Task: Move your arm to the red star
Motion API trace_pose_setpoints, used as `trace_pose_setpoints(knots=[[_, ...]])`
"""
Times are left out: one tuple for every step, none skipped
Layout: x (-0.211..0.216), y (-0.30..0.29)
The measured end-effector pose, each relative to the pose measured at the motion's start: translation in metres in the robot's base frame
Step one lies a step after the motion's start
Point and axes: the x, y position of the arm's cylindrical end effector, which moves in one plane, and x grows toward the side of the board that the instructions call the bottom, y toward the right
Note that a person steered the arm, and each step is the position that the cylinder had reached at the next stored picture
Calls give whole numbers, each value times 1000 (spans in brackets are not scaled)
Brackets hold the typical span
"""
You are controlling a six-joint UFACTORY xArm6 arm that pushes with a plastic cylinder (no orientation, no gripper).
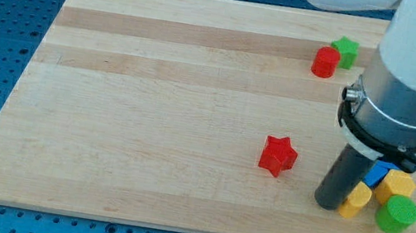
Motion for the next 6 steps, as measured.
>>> trace_pose_setpoints(knots=[[7,-2],[18,-43],[19,-100],[2,-135],[-23,-141],[-41,-133]])
